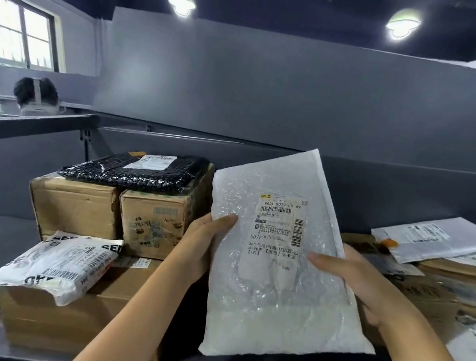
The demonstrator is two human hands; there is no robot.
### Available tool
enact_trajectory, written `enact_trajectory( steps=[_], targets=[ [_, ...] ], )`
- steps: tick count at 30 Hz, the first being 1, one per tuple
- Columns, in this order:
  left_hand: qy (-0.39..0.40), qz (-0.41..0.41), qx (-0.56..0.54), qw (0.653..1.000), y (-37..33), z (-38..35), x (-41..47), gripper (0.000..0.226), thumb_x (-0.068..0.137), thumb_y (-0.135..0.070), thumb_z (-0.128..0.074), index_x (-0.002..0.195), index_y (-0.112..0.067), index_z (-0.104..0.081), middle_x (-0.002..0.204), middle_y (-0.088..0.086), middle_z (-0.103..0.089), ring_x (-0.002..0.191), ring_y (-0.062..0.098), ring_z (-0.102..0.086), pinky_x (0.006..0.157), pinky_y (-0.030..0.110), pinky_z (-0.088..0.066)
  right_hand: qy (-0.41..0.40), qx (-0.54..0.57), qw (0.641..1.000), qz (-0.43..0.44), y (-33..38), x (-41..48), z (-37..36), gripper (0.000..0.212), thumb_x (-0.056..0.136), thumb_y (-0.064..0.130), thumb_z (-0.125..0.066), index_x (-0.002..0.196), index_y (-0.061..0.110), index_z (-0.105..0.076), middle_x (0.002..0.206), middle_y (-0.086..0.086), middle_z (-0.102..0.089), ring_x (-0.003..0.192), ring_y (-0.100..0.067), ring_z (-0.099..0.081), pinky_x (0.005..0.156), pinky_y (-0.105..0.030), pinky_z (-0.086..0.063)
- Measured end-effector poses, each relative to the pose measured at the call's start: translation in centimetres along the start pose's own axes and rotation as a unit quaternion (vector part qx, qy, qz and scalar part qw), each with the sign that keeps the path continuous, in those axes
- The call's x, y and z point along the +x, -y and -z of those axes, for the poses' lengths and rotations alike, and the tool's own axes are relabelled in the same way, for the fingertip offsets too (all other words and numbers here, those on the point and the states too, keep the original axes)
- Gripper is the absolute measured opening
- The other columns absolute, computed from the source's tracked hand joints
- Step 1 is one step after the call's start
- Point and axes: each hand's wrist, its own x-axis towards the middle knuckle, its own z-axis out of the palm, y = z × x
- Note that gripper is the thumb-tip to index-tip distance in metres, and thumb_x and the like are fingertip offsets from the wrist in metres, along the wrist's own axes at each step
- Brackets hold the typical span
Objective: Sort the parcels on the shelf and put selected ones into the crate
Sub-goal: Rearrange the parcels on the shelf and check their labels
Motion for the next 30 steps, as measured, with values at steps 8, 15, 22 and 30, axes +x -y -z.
enact_trajectory(
  steps=[8, 15, 22, 30],
  targets=[
    [0.081, -0.077, 0.034, 0.993, -0.8, -1.3, -1.6, 0.030, 0.091, -0.005, -0.055, 0.120, -0.008, -0.061, 0.116, 0.015, -0.069, 0.100, 0.029, -0.067, 0.083, 0.039, -0.056, -0.084, 0.173, 0.981, 0.019, -3.6, 2.2, 0.9, 0.045, 0.074, 0.004, -0.062, 0.119, 0.008, -0.060, 0.107, -0.015, -0.071, 0.090, -0.027, -0.071, 0.070, -0.039, -0.060],
    [0.071, -0.088, 0.050, 0.992, -0.3, -1.0, -1.8, 0.031, 0.089, -0.006, -0.058, 0.118, -0.015, -0.062, 0.112, 0.010, -0.070, 0.099, 0.029, -0.066, 0.087, 0.044, -0.054, -0.115, 0.171, 0.975, 0.083, -4.8, 2.1, 0.2, 0.059, 0.061, 0.017, -0.073, 0.119, 0.015, -0.060, 0.113, -0.009, -0.070, 0.099, -0.022, -0.069, 0.071, -0.030, -0.058],
    [0.017, -0.027, 0.027, 0.999, 1.5, -0.1, -0.6, 0.026, 0.096, -0.005, -0.049, 0.119, -0.010, -0.060, 0.115, 0.013, -0.070, 0.101, 0.029, -0.068, 0.086, 0.041, -0.053, -0.073, 0.113, 0.990, 0.047, -4.5, 1.3, 0.5, 0.063, 0.065, 0.024, -0.082, 0.123, 0.012, -0.059, 0.117, -0.011, -0.069, 0.106, -0.025, -0.067, 0.078, -0.033, -0.058],
    [0.003, 0.072, 0.070, 0.995, 4.7, -1.2, -0.5, 0.040, 0.094, -0.017, -0.055, 0.132, -0.007, -0.047, 0.109, 0.011, -0.070, 0.094, 0.027, -0.069, 0.070, 0.035, -0.056, -0.196, 0.071, 0.977, -0.047, -6.6, 1.4, 2.6, 0.033, 0.085, 0.002, -0.061, 0.118, 0.005, -0.062, 0.098, -0.012, -0.073, 0.086, -0.030, -0.069, 0.074, -0.037, -0.054]
  ],
)
